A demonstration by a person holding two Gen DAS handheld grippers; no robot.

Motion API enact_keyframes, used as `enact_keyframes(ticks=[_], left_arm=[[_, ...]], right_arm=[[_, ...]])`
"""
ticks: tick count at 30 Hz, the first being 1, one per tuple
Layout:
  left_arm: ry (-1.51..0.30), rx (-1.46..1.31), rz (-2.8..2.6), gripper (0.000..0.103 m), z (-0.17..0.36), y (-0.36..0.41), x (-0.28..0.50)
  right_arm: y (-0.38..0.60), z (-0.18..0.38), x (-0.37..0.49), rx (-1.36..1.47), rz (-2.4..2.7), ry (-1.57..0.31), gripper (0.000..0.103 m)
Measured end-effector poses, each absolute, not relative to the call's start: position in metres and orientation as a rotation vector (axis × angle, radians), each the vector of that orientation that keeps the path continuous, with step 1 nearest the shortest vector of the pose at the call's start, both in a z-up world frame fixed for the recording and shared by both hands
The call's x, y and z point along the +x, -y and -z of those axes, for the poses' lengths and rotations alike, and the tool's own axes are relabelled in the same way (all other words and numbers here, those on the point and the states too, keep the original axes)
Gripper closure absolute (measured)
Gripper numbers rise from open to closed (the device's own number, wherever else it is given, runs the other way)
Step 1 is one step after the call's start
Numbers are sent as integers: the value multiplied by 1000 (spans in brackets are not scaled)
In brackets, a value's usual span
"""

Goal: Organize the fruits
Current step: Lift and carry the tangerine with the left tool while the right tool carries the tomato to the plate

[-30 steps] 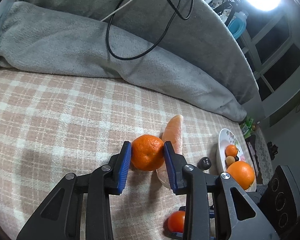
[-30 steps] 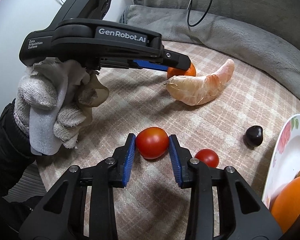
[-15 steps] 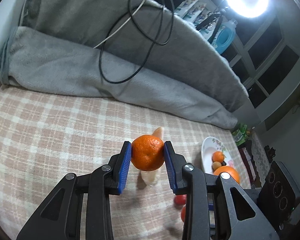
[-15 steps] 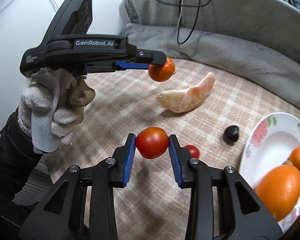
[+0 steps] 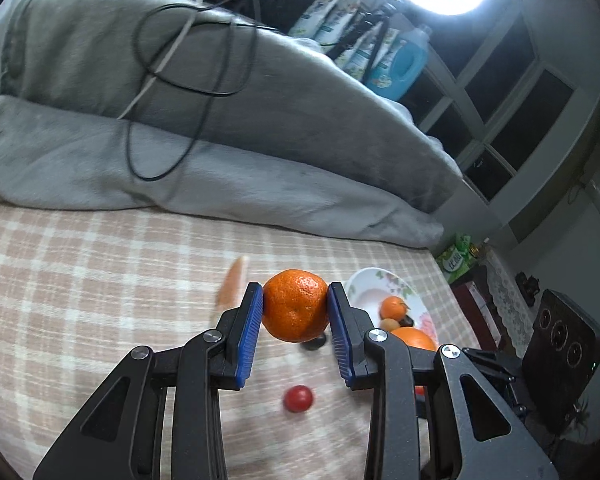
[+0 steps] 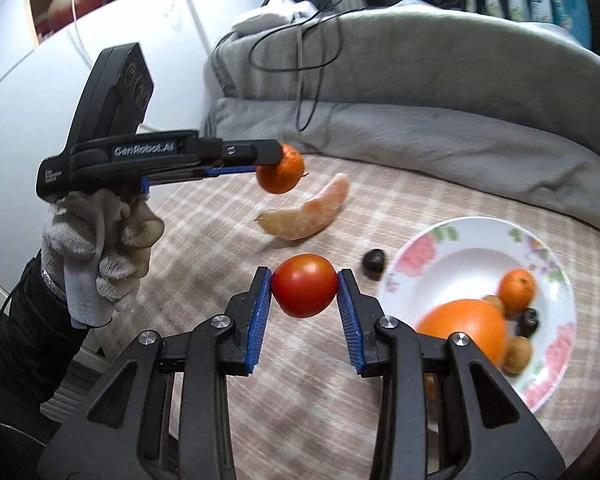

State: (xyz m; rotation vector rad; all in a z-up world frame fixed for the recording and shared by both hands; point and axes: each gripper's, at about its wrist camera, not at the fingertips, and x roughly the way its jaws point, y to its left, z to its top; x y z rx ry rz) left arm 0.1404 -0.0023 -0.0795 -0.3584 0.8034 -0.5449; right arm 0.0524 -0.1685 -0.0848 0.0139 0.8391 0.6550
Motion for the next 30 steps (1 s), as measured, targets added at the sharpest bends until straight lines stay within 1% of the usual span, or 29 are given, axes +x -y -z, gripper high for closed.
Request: enact_keyframes(ticks=[11, 22, 30], left_arm=[[-797, -281, 601, 71, 71, 53, 138], [-837, -152, 625, 71, 81, 104, 141], [-859, -109, 642, 71, 87, 125, 146]], right_arm=[[228, 74, 43, 65, -540, -809, 68], [273, 74, 38, 94, -447, -806, 68], [291, 80, 38, 110, -411, -814, 68]])
